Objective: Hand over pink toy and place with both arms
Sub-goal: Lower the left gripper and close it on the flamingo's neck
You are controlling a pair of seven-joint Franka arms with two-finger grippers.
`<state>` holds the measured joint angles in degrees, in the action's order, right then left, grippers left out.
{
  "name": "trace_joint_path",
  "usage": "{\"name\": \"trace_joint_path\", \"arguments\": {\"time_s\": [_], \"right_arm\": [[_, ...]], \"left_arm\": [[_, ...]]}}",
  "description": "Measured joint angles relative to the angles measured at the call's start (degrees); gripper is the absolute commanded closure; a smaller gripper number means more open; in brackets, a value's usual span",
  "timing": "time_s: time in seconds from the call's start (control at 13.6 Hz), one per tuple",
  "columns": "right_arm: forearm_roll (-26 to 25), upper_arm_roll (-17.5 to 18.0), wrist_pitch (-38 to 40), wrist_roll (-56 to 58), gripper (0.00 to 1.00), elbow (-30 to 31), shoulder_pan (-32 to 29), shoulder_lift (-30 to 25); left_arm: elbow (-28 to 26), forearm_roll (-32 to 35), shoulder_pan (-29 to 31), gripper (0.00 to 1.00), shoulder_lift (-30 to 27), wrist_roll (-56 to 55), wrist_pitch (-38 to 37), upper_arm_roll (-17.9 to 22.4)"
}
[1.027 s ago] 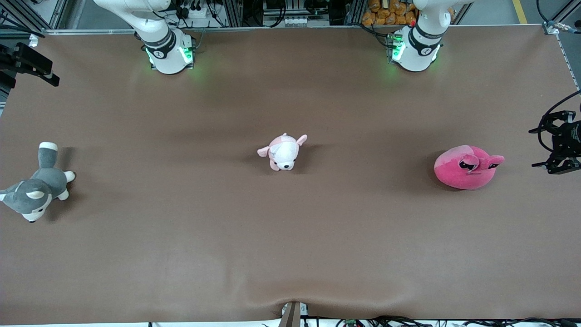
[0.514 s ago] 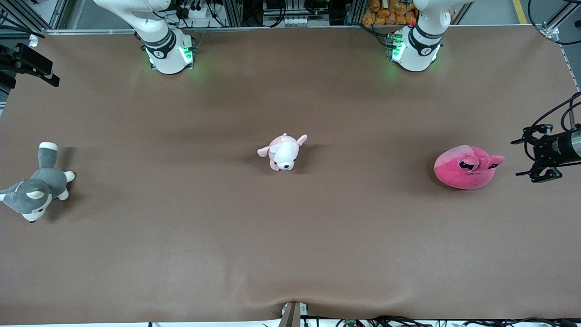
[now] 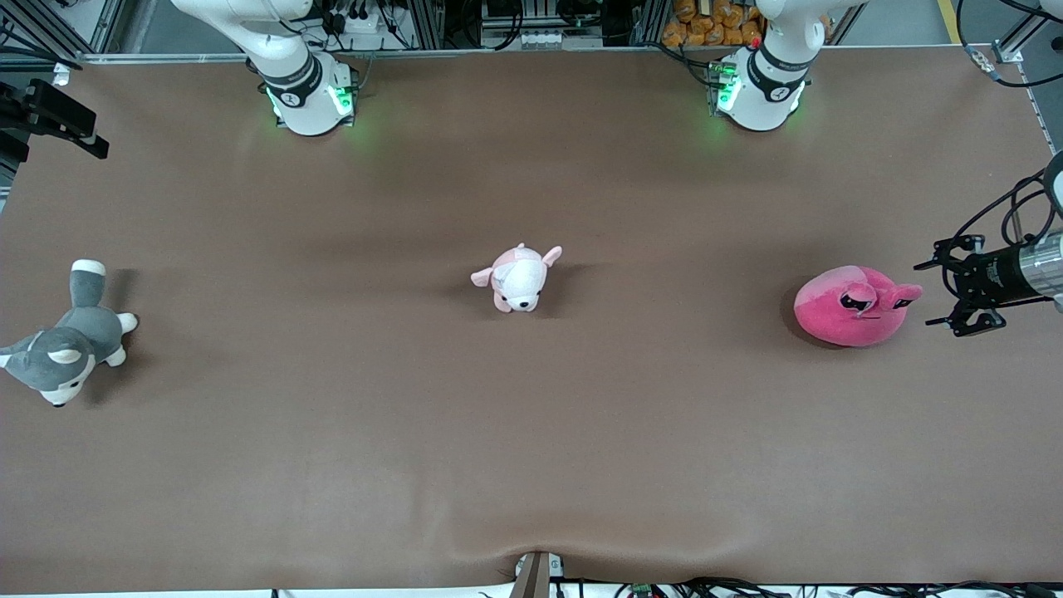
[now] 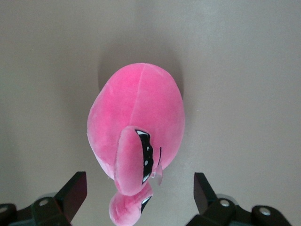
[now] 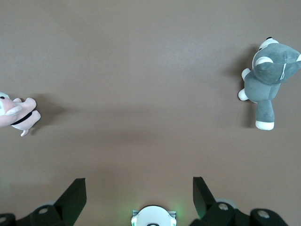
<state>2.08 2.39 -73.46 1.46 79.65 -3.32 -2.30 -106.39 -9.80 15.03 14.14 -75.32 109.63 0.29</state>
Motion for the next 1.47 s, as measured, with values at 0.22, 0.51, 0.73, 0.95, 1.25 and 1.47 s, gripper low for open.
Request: {"name": "trace_joint_path", "arguments": {"time_s": [0.22,0.51,0.73,0.95,1.25,1.47], "right_arm": [[0.0,0.0,0.0,0.0,0.0,0.0,-0.01,0.0],[0.0,0.0,0.0,0.0,0.0,0.0,-0.01,0.01],[0.0,0.0,0.0,0.0,0.0,0.0,-0.02,0.01],[0.0,-0.01,0.0,0.0,0.0,0.0,-0.03,0.01],[0.0,-0.04,0.0,0.0,0.0,0.0,-0.21,0.09],[0.0,-0.05,0.0,0.03,0.0,0.0,-0.78,0.26]], "left_arm": [[-2.6,-1.72,0.03,0.0,-0.01,-0.03,2.58,0.0],[-3.83,-2.78,0.09,0.1,-0.01,-0.03,3.23,0.0],[-4.06,-2.78,0.87,0.22,-0.01,-0.03,3.45,0.01],[-4.34,-2.78,1.37,0.59,0.02,0.0,3.83,0.0],[-4.45,-2.81,1.37,1.0,0.02,1.08,3.98,-0.15],[-4.45,-2.82,1.35,1.0,0.02,1.2,4.06,-0.31]]}}
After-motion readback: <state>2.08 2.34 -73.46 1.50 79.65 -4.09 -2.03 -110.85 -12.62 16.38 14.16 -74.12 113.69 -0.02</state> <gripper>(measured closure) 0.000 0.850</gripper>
